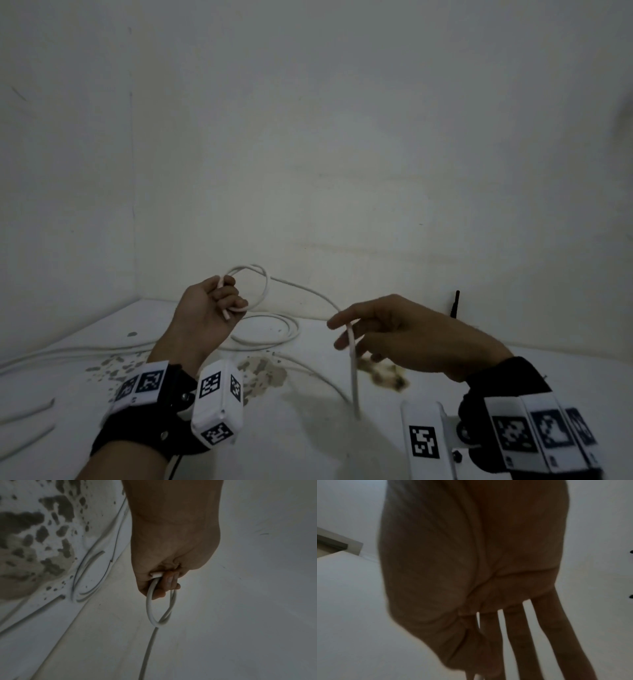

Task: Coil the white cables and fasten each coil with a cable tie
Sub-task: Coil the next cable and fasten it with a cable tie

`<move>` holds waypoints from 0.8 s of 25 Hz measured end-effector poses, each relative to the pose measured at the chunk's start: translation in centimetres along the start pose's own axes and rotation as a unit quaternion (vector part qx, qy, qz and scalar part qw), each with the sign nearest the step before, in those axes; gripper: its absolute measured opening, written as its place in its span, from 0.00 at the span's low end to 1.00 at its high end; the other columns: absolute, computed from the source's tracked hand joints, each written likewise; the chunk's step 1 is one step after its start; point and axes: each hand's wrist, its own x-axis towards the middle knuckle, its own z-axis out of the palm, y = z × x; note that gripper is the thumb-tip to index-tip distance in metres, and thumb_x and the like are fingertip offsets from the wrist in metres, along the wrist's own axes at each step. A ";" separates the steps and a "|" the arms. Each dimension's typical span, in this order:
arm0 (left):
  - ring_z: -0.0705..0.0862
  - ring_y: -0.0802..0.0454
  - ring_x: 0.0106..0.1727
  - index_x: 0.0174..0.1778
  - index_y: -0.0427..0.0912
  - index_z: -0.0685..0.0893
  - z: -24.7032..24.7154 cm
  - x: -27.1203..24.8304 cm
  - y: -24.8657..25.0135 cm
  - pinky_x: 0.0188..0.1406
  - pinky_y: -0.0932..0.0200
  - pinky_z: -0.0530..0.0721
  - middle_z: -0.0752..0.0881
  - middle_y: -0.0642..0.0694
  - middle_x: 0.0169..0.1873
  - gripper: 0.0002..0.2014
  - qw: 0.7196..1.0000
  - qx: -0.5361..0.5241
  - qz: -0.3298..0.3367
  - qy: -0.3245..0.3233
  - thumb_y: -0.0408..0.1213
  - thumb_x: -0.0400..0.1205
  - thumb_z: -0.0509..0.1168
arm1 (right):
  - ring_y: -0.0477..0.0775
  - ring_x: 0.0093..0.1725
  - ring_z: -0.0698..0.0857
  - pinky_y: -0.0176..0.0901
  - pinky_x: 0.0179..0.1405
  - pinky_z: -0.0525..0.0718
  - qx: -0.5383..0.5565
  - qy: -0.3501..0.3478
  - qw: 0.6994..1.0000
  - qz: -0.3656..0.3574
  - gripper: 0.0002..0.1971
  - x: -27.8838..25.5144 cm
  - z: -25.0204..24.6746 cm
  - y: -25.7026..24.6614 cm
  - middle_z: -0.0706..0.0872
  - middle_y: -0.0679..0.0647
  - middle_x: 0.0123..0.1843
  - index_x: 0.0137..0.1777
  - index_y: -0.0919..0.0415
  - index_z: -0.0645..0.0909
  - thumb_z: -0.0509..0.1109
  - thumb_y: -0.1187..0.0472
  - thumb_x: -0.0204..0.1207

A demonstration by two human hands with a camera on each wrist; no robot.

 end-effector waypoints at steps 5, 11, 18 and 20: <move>0.66 0.56 0.18 0.40 0.39 0.77 1.2 0.0 -0.2 0.28 0.63 0.77 0.66 0.53 0.22 0.16 1.000 -0.005 -0.011 -0.015 0.39 0.89 0.49 | 0.38 0.37 0.89 0.41 0.46 0.89 -0.141 0.236 0.961 -0.010 0.10 0.4 -0.5 0.5 0.91 0.38 0.40 0.51 0.41 0.90 0.76 0.42 0.73; 0.68 0.56 0.21 0.54 0.29 0.81 2.3 -0.2 -1.6 0.32 0.63 0.81 0.68 0.51 0.24 0.14 0.997 -0.001 -0.056 -0.046 0.33 0.82 0.55 | 0.52 0.18 0.78 0.39 0.20 0.70 0.194 0.311 0.928 0.066 0.24 1.8 1.1 -0.3 0.82 0.53 0.23 0.34 0.66 0.87 0.65 0.50 0.86; 0.72 0.57 0.25 0.66 0.21 0.75 3.9 0.0 -2.4 0.44 0.52 0.91 0.72 0.47 0.26 0.18 0.999 0.022 -0.023 -0.038 0.31 0.88 0.51 | 0.49 0.26 0.88 0.35 0.18 0.79 0.525 0.155 0.835 0.058 0.12 2.0 2.6 -2.7 0.89 0.55 0.31 0.44 0.63 0.85 0.67 0.56 0.84; 0.75 0.56 0.26 0.63 0.23 0.77 4.6 -0.1 -3.1 0.40 0.53 0.92 0.74 0.46 0.27 0.17 0.995 0.094 -0.002 -0.042 0.35 0.90 0.52 | 0.50 0.33 0.91 0.36 0.23 0.83 0.498 0.126 0.858 0.033 0.11 2.0 3.2 -2.8 0.92 0.57 0.39 0.45 0.62 0.86 0.67 0.57 0.84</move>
